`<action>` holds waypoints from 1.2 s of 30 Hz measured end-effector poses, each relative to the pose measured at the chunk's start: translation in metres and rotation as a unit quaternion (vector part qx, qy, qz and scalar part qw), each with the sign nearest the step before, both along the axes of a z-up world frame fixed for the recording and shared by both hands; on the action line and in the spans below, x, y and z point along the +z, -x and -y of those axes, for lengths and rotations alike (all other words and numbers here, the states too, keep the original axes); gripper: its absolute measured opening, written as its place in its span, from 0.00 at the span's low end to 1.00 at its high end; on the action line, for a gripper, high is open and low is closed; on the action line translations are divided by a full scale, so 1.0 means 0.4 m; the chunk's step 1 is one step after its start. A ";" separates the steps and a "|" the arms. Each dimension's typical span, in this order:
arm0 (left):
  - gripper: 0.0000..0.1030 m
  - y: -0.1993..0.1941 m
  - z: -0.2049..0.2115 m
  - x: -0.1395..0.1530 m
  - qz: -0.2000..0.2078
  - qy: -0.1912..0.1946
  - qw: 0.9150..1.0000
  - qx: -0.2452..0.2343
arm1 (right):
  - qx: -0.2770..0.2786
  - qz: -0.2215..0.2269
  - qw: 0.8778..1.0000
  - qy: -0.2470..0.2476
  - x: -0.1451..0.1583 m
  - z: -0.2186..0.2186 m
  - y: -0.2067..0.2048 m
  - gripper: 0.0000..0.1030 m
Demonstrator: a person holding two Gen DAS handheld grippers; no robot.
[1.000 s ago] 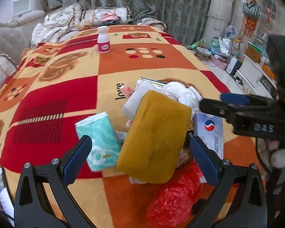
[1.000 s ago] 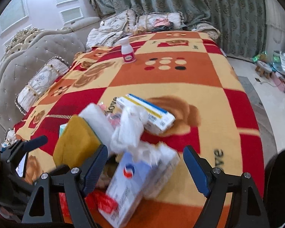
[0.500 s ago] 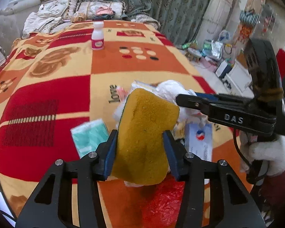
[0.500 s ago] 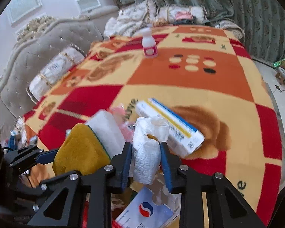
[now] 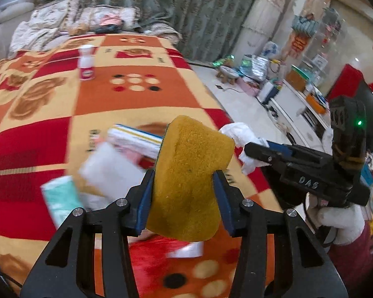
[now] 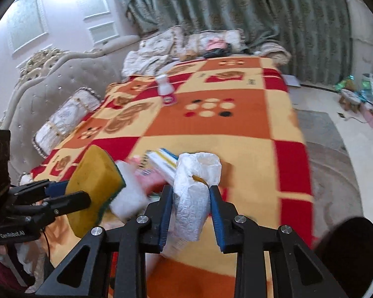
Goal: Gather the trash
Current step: 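Carry sponge and tissue over the black bin and open both tools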
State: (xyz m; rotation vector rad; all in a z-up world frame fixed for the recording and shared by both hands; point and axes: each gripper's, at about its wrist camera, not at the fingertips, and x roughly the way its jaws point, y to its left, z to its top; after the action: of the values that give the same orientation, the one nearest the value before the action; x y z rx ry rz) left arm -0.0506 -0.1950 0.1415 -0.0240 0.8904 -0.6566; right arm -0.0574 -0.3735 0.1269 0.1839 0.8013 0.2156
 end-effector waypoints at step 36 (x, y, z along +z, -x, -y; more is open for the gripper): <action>0.60 0.113 0.529 -0.093 -0.068 0.029 0.991 -0.108 | -0.231 -0.061 0.971 0.004 -0.125 0.547 0.319 0.44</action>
State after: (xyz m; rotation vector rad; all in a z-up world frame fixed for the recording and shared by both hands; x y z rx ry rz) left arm -0.0959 -0.4066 0.1045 -0.0247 1.0128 -0.8900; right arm -0.1848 -0.5924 0.0769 0.3734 0.8589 -0.2409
